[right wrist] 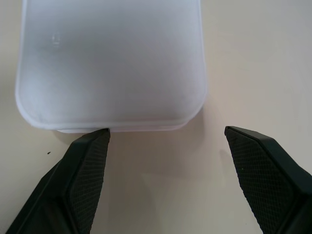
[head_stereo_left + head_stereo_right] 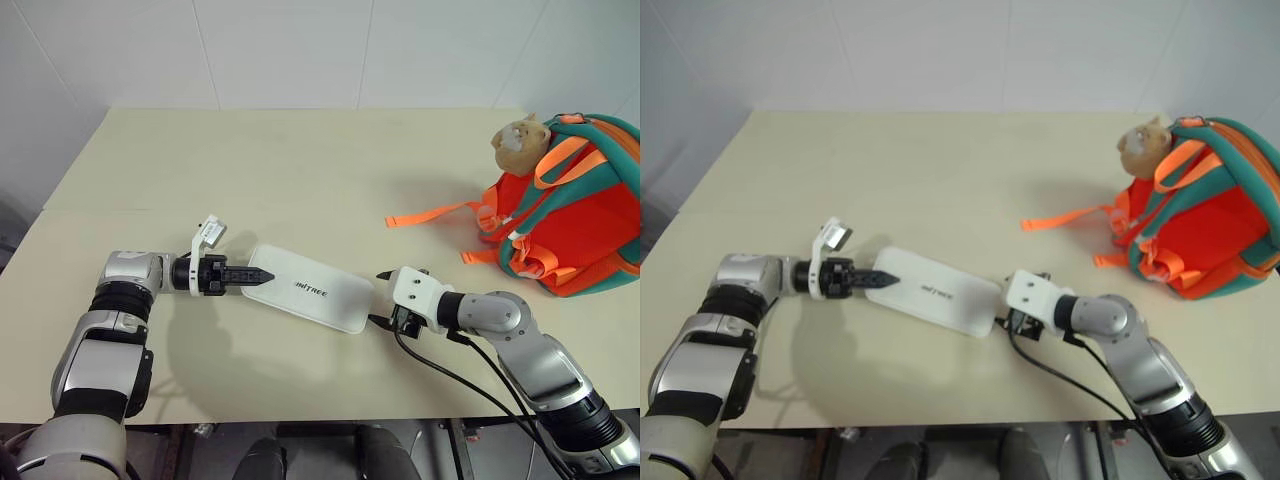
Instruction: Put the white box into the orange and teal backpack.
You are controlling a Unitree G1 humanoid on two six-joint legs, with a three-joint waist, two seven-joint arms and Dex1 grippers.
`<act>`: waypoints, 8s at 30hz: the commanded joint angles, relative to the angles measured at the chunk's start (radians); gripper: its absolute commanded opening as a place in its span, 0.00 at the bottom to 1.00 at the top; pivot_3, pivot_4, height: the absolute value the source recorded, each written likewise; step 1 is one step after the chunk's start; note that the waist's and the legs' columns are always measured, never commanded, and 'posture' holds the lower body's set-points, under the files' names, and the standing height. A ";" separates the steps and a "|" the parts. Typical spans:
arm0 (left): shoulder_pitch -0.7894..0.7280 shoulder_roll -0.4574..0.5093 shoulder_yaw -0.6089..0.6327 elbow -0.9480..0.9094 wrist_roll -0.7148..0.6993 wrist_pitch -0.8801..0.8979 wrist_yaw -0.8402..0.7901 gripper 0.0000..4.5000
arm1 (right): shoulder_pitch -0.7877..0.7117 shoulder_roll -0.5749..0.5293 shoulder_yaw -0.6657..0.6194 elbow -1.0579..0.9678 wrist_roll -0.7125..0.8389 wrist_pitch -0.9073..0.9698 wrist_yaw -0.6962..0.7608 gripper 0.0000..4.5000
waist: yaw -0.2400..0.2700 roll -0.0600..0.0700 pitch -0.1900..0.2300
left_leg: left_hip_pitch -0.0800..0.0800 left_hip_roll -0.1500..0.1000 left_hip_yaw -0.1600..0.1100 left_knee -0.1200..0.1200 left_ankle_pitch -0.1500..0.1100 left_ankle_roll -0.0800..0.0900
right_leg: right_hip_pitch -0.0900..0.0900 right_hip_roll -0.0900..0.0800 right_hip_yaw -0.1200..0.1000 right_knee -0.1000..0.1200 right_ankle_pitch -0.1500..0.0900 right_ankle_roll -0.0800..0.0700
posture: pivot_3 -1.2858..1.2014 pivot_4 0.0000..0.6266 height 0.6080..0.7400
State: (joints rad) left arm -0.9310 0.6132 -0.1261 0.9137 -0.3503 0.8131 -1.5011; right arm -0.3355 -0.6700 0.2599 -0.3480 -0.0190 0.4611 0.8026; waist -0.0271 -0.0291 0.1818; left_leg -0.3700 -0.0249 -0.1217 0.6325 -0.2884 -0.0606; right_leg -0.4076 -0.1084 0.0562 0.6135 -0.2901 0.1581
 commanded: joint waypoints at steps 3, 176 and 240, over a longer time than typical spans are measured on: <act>0.003 0.011 -0.009 -0.027 0.021 0.019 -0.035 0.35 | -0.003 0.007 -0.011 -0.024 0.007 -0.014 0.000 1.00 | 0.000 0.000 0.000 | 0.000 0.000 0.000 0.000 0.000 0.000 | 0.000 0.000 0.000 0.000 0.000 0.000 | 0.52 0.24 1.00; 0.391 0.129 0.654 -0.516 -0.673 0.458 0.625 0.30 | -0.147 0.080 -0.466 -0.086 0.761 0.242 -0.168 0.12 | -0.001 0.003 0.002 | -0.002 0.001 0.003 -0.011 0.002 -0.004 | -0.005 -0.001 0.001 -0.009 0.001 -0.001 | 0.52 0.24 1.00; 0.402 0.441 0.737 -0.936 -0.612 0.094 0.321 0.30 | -0.298 -0.162 -0.237 -0.122 0.854 0.226 0.446 0.12 | -0.001 0.003 0.002 | -0.005 0.003 0.006 -0.011 -0.001 -0.001 | -0.008 -0.002 -0.001 -0.010 0.000 -0.001 | 0.52 0.24 1.00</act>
State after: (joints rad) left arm -0.5023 1.0304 0.5751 0.0219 -0.9365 0.9350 -1.1759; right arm -0.6118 -0.8387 0.0336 -0.4617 0.8317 0.6979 1.2475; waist -0.0281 -0.0261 0.1839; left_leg -0.3746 -0.0220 -0.1155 0.6218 -0.2892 -0.0614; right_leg -0.4157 -0.1104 0.0555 0.6034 -0.2896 0.1569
